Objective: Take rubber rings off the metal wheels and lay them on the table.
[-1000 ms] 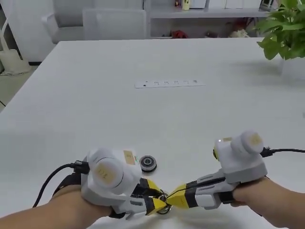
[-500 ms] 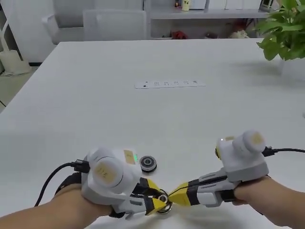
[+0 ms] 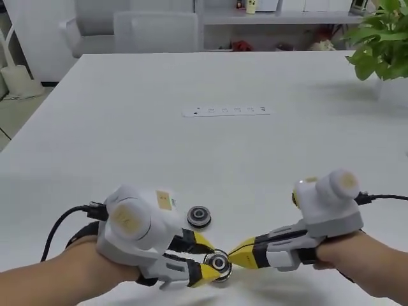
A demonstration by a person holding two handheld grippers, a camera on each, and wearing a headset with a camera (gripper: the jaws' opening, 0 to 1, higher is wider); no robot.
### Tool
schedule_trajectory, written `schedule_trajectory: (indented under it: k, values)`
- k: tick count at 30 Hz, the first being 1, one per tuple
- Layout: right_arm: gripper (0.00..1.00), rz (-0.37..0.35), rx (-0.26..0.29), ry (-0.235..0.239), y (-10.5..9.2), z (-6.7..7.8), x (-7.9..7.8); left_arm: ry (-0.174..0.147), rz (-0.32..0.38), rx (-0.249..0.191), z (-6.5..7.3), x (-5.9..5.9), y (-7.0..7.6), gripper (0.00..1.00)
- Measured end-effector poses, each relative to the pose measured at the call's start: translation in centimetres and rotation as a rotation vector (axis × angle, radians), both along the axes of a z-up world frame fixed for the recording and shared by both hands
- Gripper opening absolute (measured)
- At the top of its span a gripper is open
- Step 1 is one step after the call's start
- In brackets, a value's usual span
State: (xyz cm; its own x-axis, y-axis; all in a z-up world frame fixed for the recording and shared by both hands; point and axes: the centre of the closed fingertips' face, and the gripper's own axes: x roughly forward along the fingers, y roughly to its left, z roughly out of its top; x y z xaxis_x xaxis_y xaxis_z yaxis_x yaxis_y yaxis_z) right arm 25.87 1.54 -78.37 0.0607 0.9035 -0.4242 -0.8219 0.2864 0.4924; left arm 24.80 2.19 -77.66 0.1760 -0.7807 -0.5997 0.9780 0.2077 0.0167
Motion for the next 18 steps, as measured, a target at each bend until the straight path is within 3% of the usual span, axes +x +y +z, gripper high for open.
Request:
schedule_trajectory:
  k: [18]
  values:
    - [0.00,0.034,0.002,-0.006,0.4,1.0,-0.3,0.000,0.030,-0.050,2.3,-0.5,2.5,0.38]
